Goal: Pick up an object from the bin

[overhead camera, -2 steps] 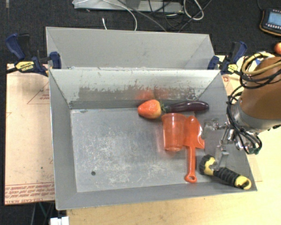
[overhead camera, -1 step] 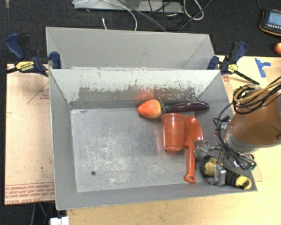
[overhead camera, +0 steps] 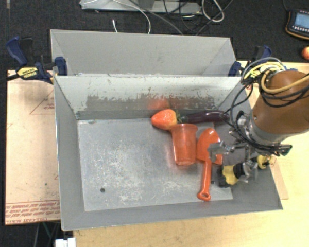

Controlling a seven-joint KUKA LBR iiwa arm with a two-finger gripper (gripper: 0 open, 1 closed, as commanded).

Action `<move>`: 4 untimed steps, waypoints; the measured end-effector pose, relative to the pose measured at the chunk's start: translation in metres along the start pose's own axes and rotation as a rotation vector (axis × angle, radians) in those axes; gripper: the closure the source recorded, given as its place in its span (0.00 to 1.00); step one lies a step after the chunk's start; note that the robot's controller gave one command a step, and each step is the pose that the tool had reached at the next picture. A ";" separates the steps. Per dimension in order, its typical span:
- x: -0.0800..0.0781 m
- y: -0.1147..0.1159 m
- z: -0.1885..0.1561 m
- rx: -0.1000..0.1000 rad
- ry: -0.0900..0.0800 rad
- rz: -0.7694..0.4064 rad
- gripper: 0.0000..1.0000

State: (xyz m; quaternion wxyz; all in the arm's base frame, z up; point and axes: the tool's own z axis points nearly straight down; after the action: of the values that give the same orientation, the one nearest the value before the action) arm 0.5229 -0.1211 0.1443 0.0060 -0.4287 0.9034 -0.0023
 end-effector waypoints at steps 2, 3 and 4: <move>-0.028 0.032 0.076 -0.021 -0.001 -0.540 0.00; -0.054 0.020 0.075 -0.015 -0.009 -0.414 1.00; -0.054 0.020 0.075 -0.015 -0.009 -0.414 1.00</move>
Offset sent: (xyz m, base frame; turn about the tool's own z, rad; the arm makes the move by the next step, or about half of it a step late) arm -0.0024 0.0351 -0.0743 -0.5473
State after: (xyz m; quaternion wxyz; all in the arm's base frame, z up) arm 0.5423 -0.0664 0.0698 0.0065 -0.6051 0.7961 0.0053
